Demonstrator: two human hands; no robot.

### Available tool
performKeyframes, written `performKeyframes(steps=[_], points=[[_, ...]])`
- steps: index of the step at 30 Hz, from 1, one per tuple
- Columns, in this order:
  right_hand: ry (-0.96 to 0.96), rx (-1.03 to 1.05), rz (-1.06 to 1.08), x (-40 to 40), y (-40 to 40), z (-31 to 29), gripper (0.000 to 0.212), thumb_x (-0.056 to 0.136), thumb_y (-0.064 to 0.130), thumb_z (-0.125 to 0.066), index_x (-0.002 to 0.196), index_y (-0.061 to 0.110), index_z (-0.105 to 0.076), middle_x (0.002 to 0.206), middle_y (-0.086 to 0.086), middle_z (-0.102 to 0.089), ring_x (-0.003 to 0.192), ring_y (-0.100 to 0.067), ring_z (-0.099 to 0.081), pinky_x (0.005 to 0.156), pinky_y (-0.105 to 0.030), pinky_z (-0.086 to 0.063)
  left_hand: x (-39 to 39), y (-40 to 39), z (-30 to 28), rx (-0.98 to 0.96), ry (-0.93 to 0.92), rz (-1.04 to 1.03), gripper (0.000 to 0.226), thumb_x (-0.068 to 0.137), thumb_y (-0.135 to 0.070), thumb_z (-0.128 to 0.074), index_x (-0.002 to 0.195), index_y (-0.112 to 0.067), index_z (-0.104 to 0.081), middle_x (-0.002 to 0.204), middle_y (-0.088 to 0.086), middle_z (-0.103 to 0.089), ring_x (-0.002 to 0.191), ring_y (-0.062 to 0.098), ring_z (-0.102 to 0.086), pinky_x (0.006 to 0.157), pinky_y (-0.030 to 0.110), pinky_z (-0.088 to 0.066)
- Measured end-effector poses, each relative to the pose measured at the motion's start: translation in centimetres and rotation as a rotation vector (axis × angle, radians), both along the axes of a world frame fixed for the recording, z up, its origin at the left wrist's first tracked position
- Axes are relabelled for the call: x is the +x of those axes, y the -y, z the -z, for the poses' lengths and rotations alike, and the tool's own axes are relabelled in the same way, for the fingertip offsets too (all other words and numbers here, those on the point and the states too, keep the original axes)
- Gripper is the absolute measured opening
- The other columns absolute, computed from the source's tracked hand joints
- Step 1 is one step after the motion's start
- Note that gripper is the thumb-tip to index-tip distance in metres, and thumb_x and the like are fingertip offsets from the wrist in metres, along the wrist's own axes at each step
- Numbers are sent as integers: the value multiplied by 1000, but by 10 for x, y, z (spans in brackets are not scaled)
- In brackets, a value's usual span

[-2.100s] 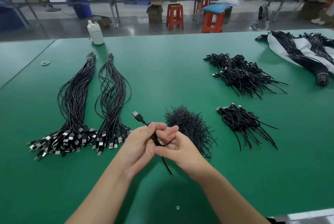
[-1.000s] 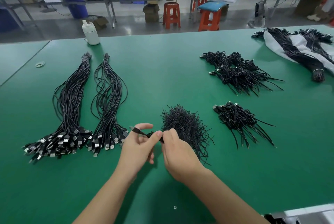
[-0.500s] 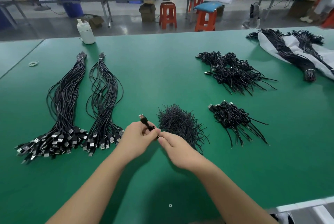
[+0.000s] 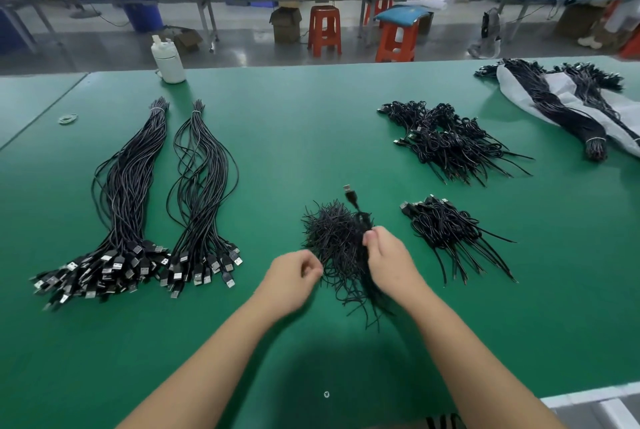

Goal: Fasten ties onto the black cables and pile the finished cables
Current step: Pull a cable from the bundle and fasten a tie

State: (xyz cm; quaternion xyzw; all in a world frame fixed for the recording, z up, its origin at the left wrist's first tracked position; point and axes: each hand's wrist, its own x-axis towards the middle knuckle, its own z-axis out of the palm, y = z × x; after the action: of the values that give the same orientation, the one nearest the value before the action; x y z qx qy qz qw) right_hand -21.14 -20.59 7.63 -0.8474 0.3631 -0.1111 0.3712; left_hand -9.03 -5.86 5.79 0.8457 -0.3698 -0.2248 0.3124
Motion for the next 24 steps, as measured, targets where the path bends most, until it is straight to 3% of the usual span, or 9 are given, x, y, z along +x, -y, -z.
performKeyframes(steps=[3, 7, 9, 14, 20, 24], points=[[-2, 41, 60, -7, 12, 8, 32, 108, 31, -26, 90, 17, -49, 82, 1, -54, 81, -21, -53, 71, -36, -40, -13, -3, 18, 97, 169, 53, 9, 95, -31, -58, 86, -31, -58, 84, -14, -59, 81, 11, -58, 78, 30, -51], [-9, 59, 67, -11, 10, 17, 32, 108, 32, -26, 83, 23, -44, 78, 4, -51, 74, -14, -48, 69, -35, -36, -32, 5, 34, 146, 231, -9, 25, 92, -53, -53, 80, -31, -52, 78, -14, -54, 75, 11, -56, 63, 30, -42], [-8, 52, 61, -11, 7, 20, 33, 107, 33, -26, 81, 24, -43, 75, 3, -50, 70, -14, -47, 65, -35, -35, -38, 11, 38, 194, 252, -54, 28, 93, -55, -50, 80, -30, -50, 79, -12, -56, 75, 13, -56, 63, 30, -41], [0, 46, 56, -11, 3, 22, 34, 107, 35, -26, 79, 26, -42, 73, 4, -50, 68, -12, -46, 59, -28, -33, -37, 20, 38, 252, 292, -47, 20, 95, -42, -49, 87, -24, -52, 82, -9, -56, 78, 17, -57, 67, 32, -46], [-28, 51, 54, -14, 3, 24, 33, 107, 35, -24, 82, 26, -43, 73, 4, -48, 67, -12, -44, 58, -28, -33, -20, 10, 34, 343, 389, 109, 15, 96, -27, -44, 96, -19, -56, 94, -2, -62, 86, 22, -61, 76, 37, -54], [-37, 58, 46, -14, 0, 26, 34, 107, 35, -25, 84, 23, -45, 75, 3, -48, 68, -13, -44, 59, -29, -36, -10, -2, 34, 387, 463, 218, 12, 98, -21, -43, 103, -17, -54, 102, 1, -57, 93, 24, -59, 77, 37, -51]])
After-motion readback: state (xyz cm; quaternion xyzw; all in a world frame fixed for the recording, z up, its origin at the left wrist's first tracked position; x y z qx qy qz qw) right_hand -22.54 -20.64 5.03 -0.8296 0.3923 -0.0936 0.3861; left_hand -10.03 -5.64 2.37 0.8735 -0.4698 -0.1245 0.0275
